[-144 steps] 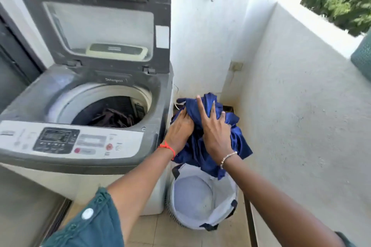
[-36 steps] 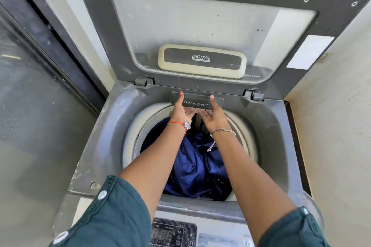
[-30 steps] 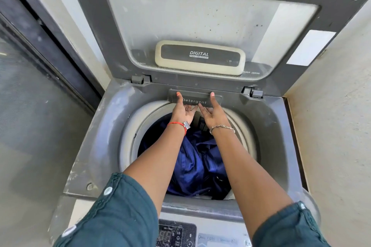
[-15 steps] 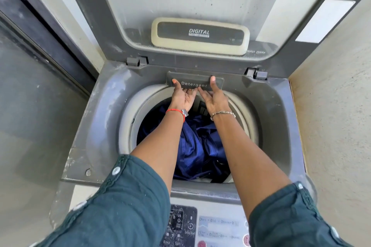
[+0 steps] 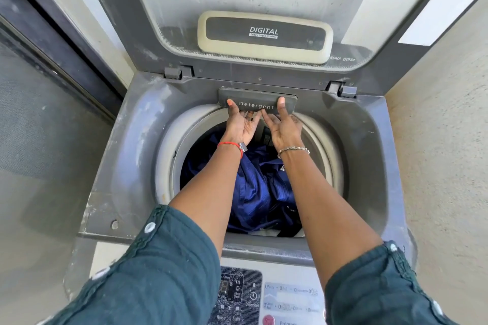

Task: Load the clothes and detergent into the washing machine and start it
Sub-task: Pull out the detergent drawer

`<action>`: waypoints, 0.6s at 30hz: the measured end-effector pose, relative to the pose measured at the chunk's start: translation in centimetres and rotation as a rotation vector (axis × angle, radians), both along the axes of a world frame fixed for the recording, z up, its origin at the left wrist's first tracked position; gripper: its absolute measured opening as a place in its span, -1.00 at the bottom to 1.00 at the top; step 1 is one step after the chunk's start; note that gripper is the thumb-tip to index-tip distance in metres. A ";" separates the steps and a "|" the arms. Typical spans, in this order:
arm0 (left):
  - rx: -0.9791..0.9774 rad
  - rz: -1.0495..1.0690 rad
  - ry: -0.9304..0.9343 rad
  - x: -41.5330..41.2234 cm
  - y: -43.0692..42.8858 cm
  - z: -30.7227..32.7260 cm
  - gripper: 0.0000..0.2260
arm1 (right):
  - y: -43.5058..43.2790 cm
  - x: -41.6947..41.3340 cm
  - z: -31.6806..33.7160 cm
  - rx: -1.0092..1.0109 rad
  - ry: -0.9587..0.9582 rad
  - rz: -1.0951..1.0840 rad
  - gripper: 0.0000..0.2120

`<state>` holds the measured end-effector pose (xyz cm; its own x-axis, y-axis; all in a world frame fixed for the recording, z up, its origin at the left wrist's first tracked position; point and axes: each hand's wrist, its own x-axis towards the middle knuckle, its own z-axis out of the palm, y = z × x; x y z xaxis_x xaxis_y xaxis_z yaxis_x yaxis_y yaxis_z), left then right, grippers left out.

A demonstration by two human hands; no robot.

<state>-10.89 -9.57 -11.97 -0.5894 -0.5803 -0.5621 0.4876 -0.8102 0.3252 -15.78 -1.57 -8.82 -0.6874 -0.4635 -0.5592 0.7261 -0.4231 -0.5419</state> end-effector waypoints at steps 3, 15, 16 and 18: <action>0.008 -0.011 0.016 0.1 -0.1 -0.6 -0.42 | 0.1 0.0 -0.6 -0.005 -0.009 0.010 -0.42; 0.008 -0.009 -0.029 1.5 1.1 0.9 -0.49 | 0.4 -0.7 -1.7 0.018 -0.039 0.115 -0.49; 0.027 0.032 -0.014 1.5 1.1 0.8 -0.52 | 0.4 -0.7 -1.9 0.038 -0.044 0.150 -0.60; 0.047 0.103 0.003 1.0 1.2 0.7 -0.55 | 0.5 -0.5 -2.3 0.049 -0.006 0.169 -0.79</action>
<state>-9.89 -8.39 -11.22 -0.5298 -0.6107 -0.5885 0.5696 -0.7703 0.2867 -16.26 -1.05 -11.13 -0.5985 -0.5441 -0.5880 0.7881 -0.2682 -0.5540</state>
